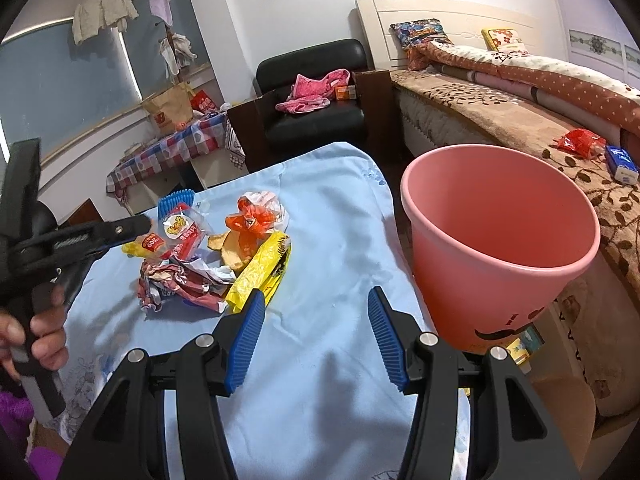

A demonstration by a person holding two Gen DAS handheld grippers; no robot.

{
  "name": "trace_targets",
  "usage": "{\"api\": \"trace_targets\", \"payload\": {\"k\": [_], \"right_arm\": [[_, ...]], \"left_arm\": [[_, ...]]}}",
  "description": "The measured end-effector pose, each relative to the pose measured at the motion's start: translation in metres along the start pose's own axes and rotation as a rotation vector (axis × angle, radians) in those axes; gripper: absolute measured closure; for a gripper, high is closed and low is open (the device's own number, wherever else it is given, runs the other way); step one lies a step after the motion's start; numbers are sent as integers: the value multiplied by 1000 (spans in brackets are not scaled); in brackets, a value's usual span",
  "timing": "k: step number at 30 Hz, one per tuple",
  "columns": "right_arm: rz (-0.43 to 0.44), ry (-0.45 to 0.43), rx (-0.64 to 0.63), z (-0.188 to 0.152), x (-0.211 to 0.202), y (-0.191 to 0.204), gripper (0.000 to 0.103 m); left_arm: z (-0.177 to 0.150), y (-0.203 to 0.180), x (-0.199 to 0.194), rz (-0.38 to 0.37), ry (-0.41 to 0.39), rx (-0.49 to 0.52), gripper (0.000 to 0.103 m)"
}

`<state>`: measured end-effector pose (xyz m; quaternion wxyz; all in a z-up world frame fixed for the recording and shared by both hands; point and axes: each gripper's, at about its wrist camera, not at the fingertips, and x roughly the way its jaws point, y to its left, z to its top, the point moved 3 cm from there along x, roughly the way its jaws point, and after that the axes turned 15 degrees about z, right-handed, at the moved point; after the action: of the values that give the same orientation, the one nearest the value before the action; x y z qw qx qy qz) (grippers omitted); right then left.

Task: Collect trash
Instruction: 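Grasp the clear snack bag with the left gripper while the right gripper grasps the yellow wrapper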

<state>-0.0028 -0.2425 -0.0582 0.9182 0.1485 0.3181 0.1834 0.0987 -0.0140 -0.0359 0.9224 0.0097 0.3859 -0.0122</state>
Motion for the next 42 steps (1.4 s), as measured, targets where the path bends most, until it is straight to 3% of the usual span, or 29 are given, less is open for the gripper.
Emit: {"api": "trace_targets", "payload": {"k": [5,7,9,12,23,29,30,32,34,37,42], "right_arm": [[0,14,-17,2,7,5,50],[4,16,-25,4,10,7,50],[9,21,-36,7,14,10,50],[23,21,-45,14,19,14,50],[89,129,-1,28,70,28,49],[62,219,51,19,103,26,50],[69,234,59,18,106,25,53],[68,238,62,17,108,24,74],[55,255,59,16,109,22,78],[58,265,77,13,108,18,94],[64,236,64,16,96,16,98]], "left_arm": [[-1,-2,17,-13,43,0,65],[-3,-1,18,-21,41,4,83],[-7,-1,19,-33,48,8,93],[-9,4,14,-46,42,-4,98],[-10,22,-22,-148,-31,-54,99],[-11,24,-28,-170,-39,-59,99],[-11,24,-29,-174,-38,-59,99],[-11,24,-30,-180,-38,-57,99],[-10,23,-32,-183,-39,-55,99],[-9,23,-31,-184,-42,-53,99],[-7,21,-37,-177,-55,-45,99]]}}
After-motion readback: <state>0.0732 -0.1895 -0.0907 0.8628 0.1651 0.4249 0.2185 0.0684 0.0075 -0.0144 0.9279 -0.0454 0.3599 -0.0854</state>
